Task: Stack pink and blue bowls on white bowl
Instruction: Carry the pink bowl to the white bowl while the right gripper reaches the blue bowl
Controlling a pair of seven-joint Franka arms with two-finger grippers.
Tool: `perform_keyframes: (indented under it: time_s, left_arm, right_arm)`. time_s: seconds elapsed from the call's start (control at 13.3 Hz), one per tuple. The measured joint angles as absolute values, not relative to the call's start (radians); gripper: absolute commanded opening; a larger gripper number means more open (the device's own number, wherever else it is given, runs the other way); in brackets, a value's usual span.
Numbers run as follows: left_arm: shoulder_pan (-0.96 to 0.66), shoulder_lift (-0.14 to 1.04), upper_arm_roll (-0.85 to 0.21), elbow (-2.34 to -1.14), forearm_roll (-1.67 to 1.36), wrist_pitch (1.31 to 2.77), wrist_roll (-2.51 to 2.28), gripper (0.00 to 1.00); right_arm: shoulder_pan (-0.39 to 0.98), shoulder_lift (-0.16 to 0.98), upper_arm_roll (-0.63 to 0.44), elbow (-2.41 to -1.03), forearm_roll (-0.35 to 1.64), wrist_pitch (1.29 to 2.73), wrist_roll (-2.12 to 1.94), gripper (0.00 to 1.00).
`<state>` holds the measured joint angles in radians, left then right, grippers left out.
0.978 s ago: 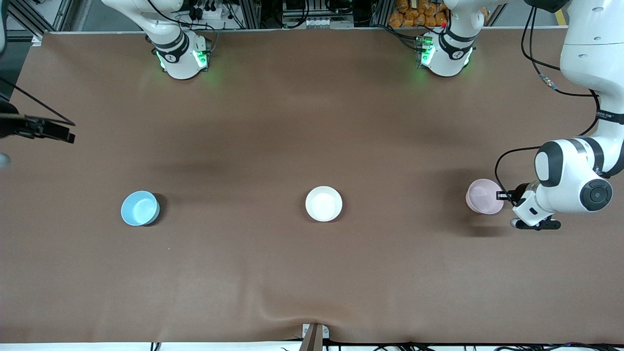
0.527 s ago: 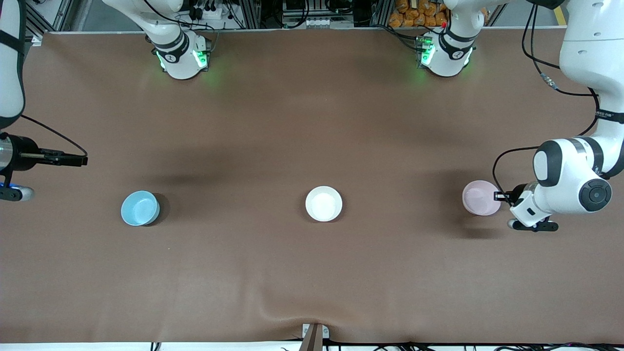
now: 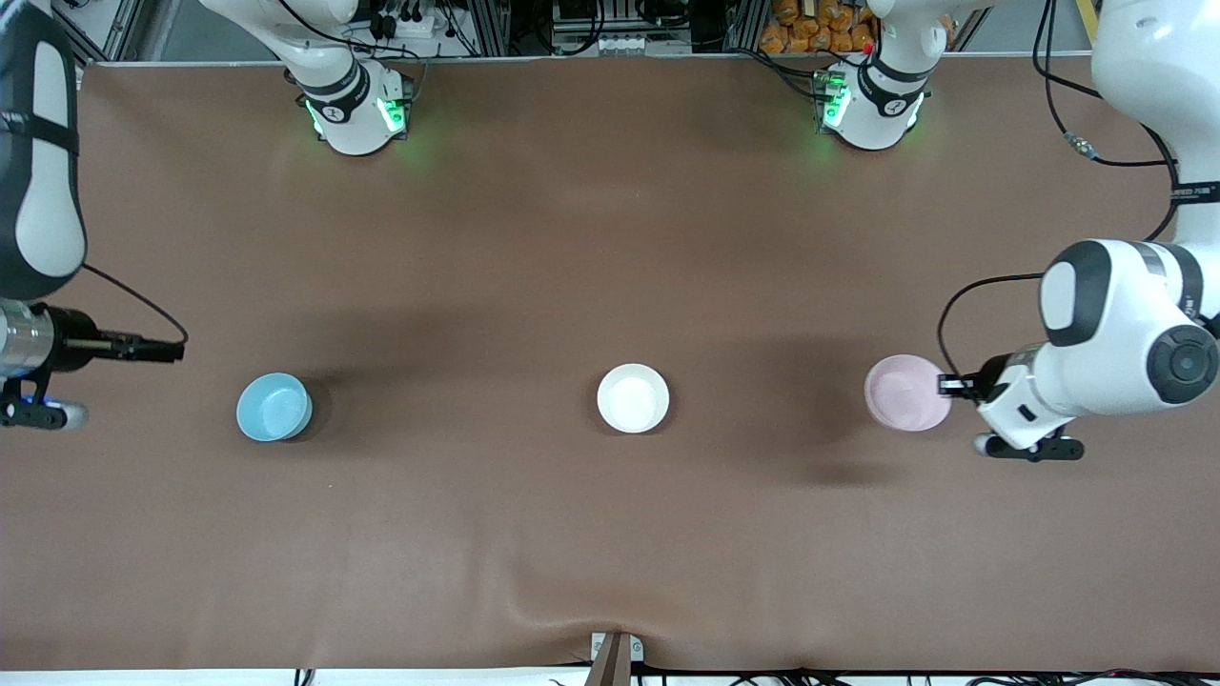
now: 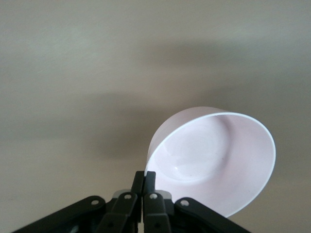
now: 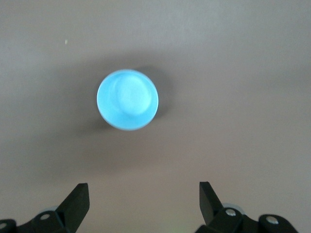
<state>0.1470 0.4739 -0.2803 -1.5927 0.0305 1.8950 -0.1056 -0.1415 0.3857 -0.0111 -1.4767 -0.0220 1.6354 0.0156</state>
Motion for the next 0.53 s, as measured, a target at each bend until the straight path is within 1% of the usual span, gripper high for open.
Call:
perform_keyframes:
  time_s: [0.15, 0.3, 0.53]
  left_arm:
    - [0.070, 0.486, -0.301, -1.559, 0.029, 1.893, -0.226, 0.00]
    - [-0.040, 0.514, -0.304, -1.520, 0.028, 1.894, -0.340, 0.00]
    - [-0.150, 0.555, -0.304, -1.461, 0.006, 1.900, -0.421, 0.00]
  right_arm:
    - [-0.157, 0.411, -0.013, -1.476, -0.022, 1.668, -0.037, 1.00]
    - [-0.166, 0.436, -0.013, -1.476, -0.022, 1.703, -0.076, 1.00]
    - [-0.161, 0.485, -0.010, -1.476, -0.022, 1.814, -0.084, 1.00]
